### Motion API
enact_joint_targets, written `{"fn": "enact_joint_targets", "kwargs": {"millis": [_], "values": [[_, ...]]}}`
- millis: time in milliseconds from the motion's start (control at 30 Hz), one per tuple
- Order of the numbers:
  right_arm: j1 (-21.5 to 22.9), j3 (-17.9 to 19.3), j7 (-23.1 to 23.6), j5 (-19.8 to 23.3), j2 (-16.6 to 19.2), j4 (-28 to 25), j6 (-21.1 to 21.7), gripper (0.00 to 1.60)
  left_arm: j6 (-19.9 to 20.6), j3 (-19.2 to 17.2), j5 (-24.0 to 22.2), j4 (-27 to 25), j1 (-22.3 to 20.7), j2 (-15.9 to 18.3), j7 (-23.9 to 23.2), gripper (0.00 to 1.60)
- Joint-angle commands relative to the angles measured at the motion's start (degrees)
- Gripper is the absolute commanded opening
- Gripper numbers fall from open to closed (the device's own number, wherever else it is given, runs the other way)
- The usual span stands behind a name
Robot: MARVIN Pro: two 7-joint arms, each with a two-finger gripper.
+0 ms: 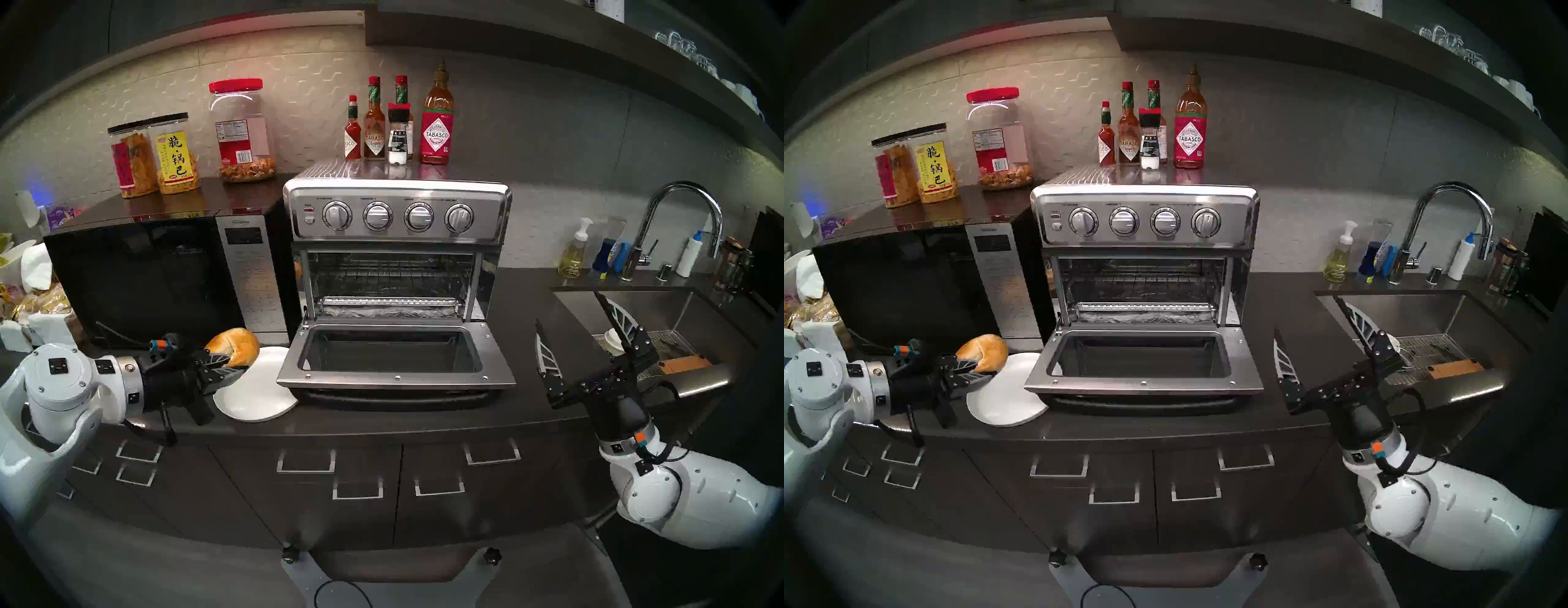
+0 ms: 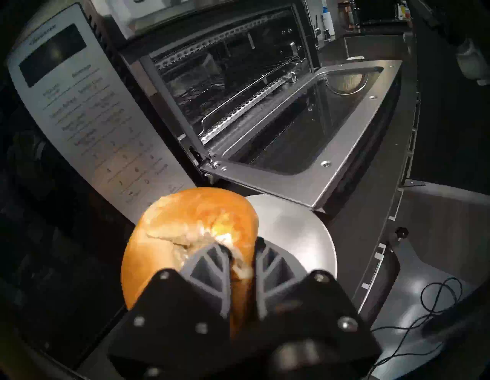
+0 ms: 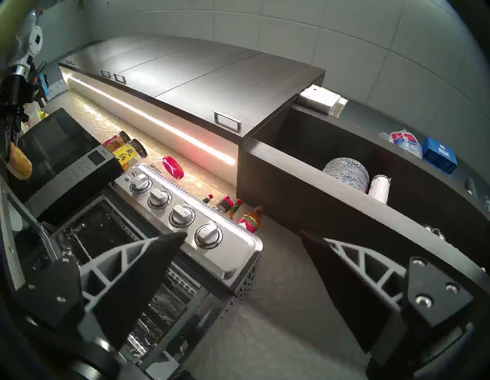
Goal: Open the oven and place the bagel inside on the rack
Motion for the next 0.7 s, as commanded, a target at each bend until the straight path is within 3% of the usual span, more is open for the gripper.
{"fn": "enact_joint_targets", "kwargs": {"millis": [0, 333, 667], "values": [[0.32, 0.33, -0.25, 0.0, -0.12, -0.63, 0.02, 1.6, 0.77, -0.41, -1.08, -2.78, -2.86, 0.86, 0.91, 0.0], [0.32, 0.33, -0.25, 0.0, -0.12, -0.63, 0.02, 1.6, 3.38, 2.65, -2.51, -3.54, -7.3, 3.9, 2.5, 0.0], [0.33, 0.32, -0.23, 0.0, -0.12, -0.61, 0.0, 1.6, 5.93, 10.46, -4.72, -3.59, -14.31, 8.96, 6.52, 0.0]]}}
